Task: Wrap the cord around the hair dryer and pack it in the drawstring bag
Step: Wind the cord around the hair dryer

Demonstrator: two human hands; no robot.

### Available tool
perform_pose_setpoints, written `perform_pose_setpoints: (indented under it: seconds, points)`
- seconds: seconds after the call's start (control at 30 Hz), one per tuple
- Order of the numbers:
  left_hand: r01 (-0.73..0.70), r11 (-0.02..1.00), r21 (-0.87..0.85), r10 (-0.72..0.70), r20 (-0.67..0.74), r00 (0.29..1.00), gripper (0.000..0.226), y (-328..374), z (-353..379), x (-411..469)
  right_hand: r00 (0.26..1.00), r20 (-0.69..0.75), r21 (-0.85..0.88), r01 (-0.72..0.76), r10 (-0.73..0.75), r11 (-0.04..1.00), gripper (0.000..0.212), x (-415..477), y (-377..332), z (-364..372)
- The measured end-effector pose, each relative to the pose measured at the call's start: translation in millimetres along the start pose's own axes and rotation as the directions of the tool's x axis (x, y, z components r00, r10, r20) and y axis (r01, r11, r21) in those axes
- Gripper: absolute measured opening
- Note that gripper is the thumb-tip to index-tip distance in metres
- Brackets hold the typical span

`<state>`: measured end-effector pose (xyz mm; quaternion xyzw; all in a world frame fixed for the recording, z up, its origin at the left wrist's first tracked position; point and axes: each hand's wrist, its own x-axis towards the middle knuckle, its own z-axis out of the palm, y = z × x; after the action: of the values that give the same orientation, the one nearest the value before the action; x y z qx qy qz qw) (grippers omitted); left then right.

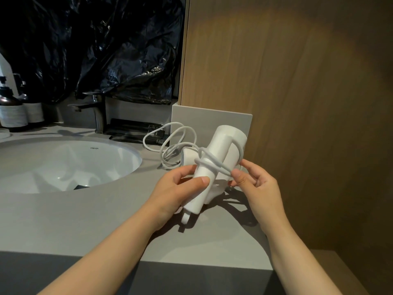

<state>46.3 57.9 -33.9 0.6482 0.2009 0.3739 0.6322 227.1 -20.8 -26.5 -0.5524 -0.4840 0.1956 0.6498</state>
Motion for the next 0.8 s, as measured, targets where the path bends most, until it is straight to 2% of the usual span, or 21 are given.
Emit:
perform_pose_setpoints:
  seconds: [0.17, 0.27, 0.33, 0.4, 0.53, 0.63, 0.7, 0.8]
  points:
    - [-0.096, 0.994, 0.042, 0.1, -0.095, 0.99, 0.076, -2.2, 0.6, 1.2, 1.0, -0.019, -0.044, 0.001, -0.002, 0.999, 0.035, 1.1, 2.3, 1.0]
    - [-0.098, 0.989, 0.11, 0.109, -0.093, 0.99, 0.087, -2.9, 1.4, 2.1, 1.0, -0.022, -0.04, 0.011, -0.011, 0.999, 0.046, 0.5, 2.3, -0.1]
    - [-0.078, 0.994, 0.074, 0.086, -0.111, 0.99, 0.096, -3.8, 0.5, 3.4, 1.0, -0.025, -0.047, 0.014, -0.015, 0.999, 0.051, -0.1, 2.4, -0.6]
    - [-0.091, 0.996, 0.017, 0.092, -0.146, 0.985, 0.089, -3.8, 0.2, 4.1, 0.999, -0.026, -0.067, 0.019, -0.02, 0.998, 0.048, 0.4, 3.3, -0.7]
    - [-0.129, 0.99, 0.059, 0.139, -0.211, 0.968, 0.074, -1.2, 0.1, 4.1, 0.999, -0.035, -0.096, 0.012, -0.016, 0.995, 0.043, 1.0, 3.4, -1.4]
    - [-0.115, 0.993, 0.011, 0.116, -0.166, 0.979, 0.058, 1.0, -0.8, -0.3, 0.998, -0.053, -0.111, 0.024, -0.03, 0.994, 0.046, 0.5, 2.9, -1.4]
    - [-0.102, 0.994, -0.036, 0.097, -0.12, 0.988, 0.049, 1.0, -2.1, -1.7, 0.997, -0.064, -0.112, 0.026, -0.034, 0.993, 0.056, -0.3, 1.9, -1.3]
    - [-0.107, 0.991, -0.086, 0.102, -0.057, 0.993, 0.043, 2.1, -2.7, -0.8, 1.0, -0.017, -0.12, 0.0, -0.002, 0.993, 0.057, -2.2, -0.6, -2.0]
